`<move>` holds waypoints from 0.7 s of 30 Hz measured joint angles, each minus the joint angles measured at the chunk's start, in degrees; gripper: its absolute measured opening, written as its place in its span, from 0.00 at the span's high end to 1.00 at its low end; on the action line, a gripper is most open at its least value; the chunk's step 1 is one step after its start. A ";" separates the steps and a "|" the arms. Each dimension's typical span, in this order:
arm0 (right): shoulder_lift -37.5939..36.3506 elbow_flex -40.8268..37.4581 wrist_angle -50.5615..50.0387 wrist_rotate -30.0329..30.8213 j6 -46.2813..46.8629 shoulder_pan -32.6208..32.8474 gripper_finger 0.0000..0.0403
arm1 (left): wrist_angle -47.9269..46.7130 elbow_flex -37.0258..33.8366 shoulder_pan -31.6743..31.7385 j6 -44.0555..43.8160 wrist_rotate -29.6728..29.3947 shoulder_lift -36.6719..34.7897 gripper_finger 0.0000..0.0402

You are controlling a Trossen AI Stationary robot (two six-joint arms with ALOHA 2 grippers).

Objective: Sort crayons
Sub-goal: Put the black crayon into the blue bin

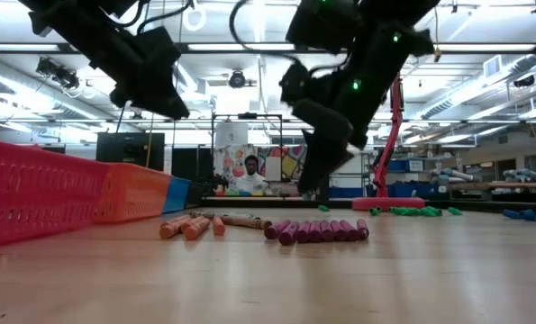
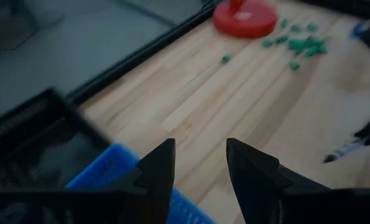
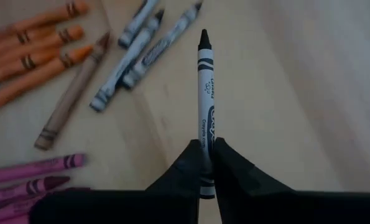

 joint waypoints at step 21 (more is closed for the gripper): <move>-3.66 0.22 30.06 36.59 -29.08 9.45 0.91 | 67.13 -21.52 -3.47 19.56 25.01 1.13 0.61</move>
